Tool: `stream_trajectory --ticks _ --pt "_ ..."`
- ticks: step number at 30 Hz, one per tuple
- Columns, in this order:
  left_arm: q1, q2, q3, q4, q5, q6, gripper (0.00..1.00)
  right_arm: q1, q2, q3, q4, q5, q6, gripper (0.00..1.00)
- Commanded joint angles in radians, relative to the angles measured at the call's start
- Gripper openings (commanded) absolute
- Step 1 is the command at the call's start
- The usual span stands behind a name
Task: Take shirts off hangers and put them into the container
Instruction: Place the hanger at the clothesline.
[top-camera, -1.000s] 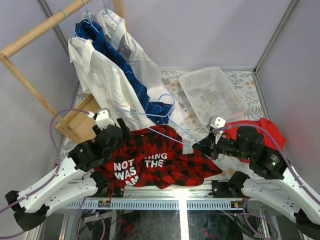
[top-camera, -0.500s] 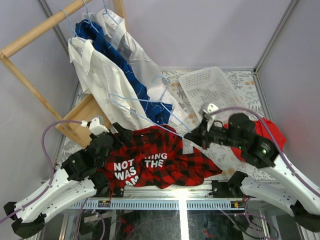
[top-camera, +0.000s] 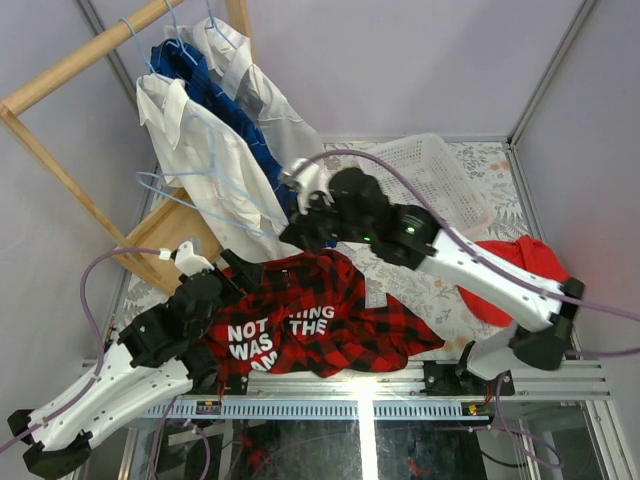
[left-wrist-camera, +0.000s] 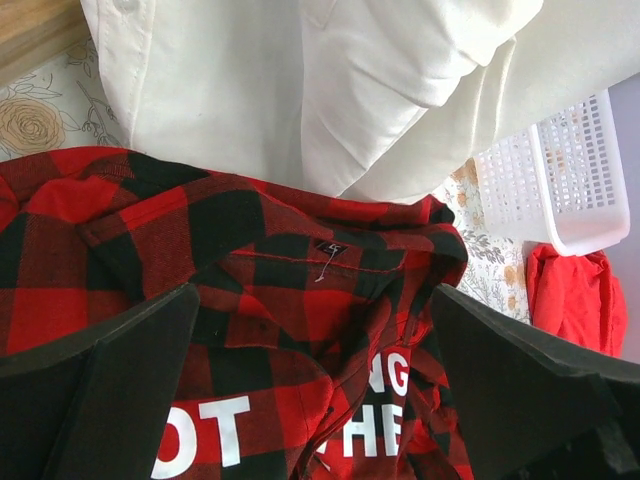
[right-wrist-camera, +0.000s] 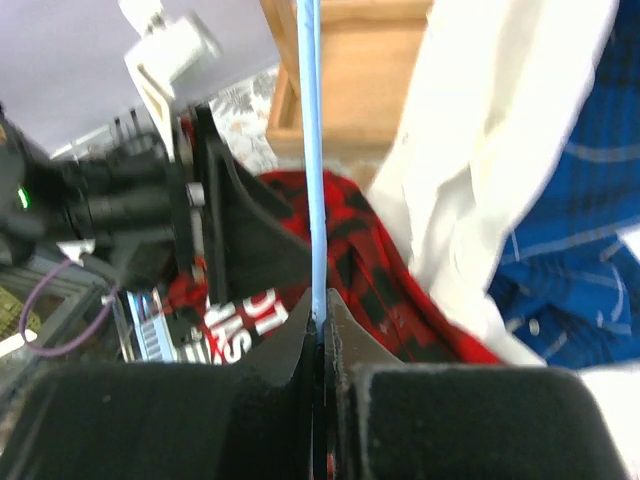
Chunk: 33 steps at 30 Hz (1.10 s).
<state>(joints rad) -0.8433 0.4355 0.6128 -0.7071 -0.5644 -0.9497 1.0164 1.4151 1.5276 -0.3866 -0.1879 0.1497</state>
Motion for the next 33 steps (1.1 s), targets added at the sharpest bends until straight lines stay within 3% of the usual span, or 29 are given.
stream_trajectory --ticks 1,7,11,15,21,28,33 --pt "0.005 0.016 0.003 0.012 -0.003 -0.012 1.0 0.062 0.189 0.322 -0.061 0.157 -0.014 0.0" --pt "0.004 0.023 -0.025 0.042 -0.008 -0.015 1.0 0.092 0.552 0.801 -0.211 0.237 -0.026 0.0" --pt "0.004 0.006 -0.05 0.088 0.005 -0.005 1.0 0.094 0.699 1.031 -0.185 0.217 -0.032 0.0" --pt "0.003 0.013 -0.041 0.088 0.005 0.011 1.0 0.095 0.695 0.953 0.038 0.223 -0.052 0.0" --pt "0.004 0.023 -0.011 0.065 -0.022 -0.007 1.0 0.101 0.79 1.077 0.062 0.194 -0.059 0.0" --pt "0.004 -0.086 0.074 0.045 -0.066 0.0 1.0 0.104 0.657 0.856 0.084 0.275 -0.081 0.0" --pt "0.004 -0.092 0.187 0.026 -0.105 0.029 0.98 0.104 0.478 0.634 0.123 0.213 -0.069 0.0"
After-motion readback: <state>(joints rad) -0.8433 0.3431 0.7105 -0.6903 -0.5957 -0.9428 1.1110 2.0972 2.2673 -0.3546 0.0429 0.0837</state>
